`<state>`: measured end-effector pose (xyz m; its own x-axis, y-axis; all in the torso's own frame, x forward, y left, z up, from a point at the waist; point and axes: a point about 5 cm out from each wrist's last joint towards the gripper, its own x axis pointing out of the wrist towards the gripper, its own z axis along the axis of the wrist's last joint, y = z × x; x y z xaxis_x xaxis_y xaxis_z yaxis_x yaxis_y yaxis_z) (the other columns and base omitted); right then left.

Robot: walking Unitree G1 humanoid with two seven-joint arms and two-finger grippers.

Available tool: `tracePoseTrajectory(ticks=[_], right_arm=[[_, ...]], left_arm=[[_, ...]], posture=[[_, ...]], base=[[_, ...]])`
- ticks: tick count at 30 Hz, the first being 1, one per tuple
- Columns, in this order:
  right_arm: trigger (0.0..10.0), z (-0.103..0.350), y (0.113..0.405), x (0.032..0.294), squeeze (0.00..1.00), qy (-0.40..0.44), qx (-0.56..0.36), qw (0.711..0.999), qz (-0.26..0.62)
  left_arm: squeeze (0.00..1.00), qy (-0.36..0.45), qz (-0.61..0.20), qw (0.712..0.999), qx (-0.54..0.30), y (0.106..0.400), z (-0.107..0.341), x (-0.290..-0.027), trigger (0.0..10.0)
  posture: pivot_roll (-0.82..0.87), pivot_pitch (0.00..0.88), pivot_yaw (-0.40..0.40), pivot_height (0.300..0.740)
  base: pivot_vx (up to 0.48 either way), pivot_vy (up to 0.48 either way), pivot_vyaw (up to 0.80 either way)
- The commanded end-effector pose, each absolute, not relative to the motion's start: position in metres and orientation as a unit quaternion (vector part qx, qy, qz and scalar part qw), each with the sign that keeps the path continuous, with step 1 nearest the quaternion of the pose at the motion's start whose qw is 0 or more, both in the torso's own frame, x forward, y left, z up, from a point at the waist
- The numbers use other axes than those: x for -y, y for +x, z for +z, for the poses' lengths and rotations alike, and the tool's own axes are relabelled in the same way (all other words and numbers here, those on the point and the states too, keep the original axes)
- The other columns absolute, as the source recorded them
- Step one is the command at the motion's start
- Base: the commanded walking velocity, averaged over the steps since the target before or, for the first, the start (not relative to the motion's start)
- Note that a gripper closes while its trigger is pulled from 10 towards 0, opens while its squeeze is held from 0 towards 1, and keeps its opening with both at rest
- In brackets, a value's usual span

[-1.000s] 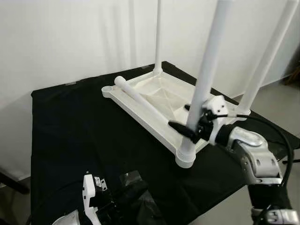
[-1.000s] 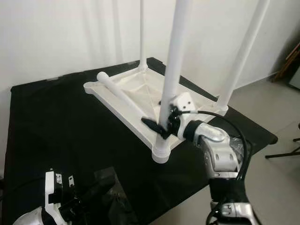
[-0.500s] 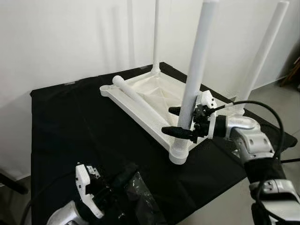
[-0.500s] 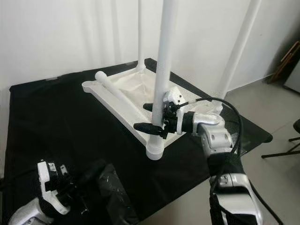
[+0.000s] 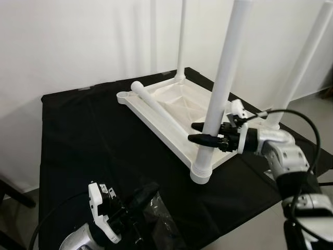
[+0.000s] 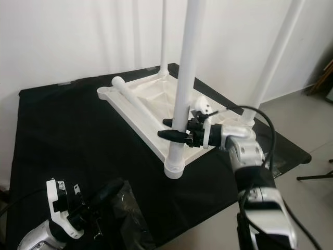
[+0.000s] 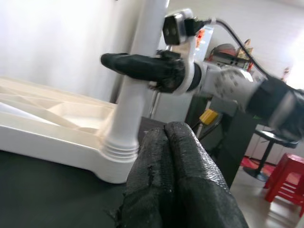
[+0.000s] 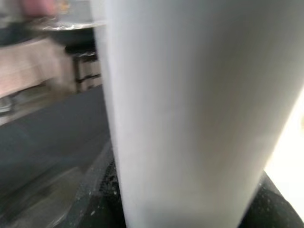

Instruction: Building children table

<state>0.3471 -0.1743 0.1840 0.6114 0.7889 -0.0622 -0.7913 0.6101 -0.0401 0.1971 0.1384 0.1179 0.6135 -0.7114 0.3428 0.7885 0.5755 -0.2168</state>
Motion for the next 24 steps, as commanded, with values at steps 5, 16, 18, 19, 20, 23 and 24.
tracePoseTrajectory(ticks=[5,16,18,19,20,23,24], right_arm=[[0.0,0.109,0.292,0.166,0.00,-0.025,-0.145,0.978,0.145],[10.0,0.122,0.293,0.149,1.00,-0.008,-0.127,0.976,0.179],[10.0,0.132,0.298,0.140,1.00,0.019,-0.104,0.965,0.238],[10.0,0.142,0.303,0.135,1.00,0.034,-0.080,0.953,0.290],[10.0,0.153,0.306,0.131,1.00,0.042,-0.059,0.936,0.344],[10.0,0.178,0.307,0.136,1.00,0.025,-0.018,0.914,0.404],[10.0,0.178,0.307,0.136,1.00,0.025,-0.018,0.914,0.404]], left_arm=[[0.00,-0.179,-0.431,0.878,0.103,0.195,0.117,-0.140,10.0],[0.00,-0.174,-0.431,0.880,0.096,0.198,0.115,-0.143,10.0],[0.00,-0.174,-0.431,0.880,0.096,0.198,0.115,-0.143,10.0],[0.00,-0.174,-0.431,0.880,0.096,0.199,0.115,-0.142,10.0],[0.00,-0.174,-0.433,0.879,0.095,0.199,0.115,-0.142,10.0],[0.00,-0.174,-0.438,0.877,0.093,0.200,0.115,-0.140,10.0],[0.00,-0.174,-0.438,0.877,0.093,0.200,0.115,-0.140,10.0]], posture=[[-0.02,0.000,-0.050,0.740],[-0.03,0.000,-0.031,0.740],[-0.03,0.000,-0.028,0.740],[-0.04,0.000,-0.027,0.740],[-0.04,0.000,-0.027,0.740],[-0.04,0.000,-0.026,0.740],[-0.04,0.000,-0.026,0.740]], base=[[0.000,0.000,0.00],[0.000,0.000,0.00],[0.000,0.000,0.00],[0.000,0.000,0.00],[0.000,0.000,0.00],[0.000,0.000,0.00],[0.000,0.000,0.00]])
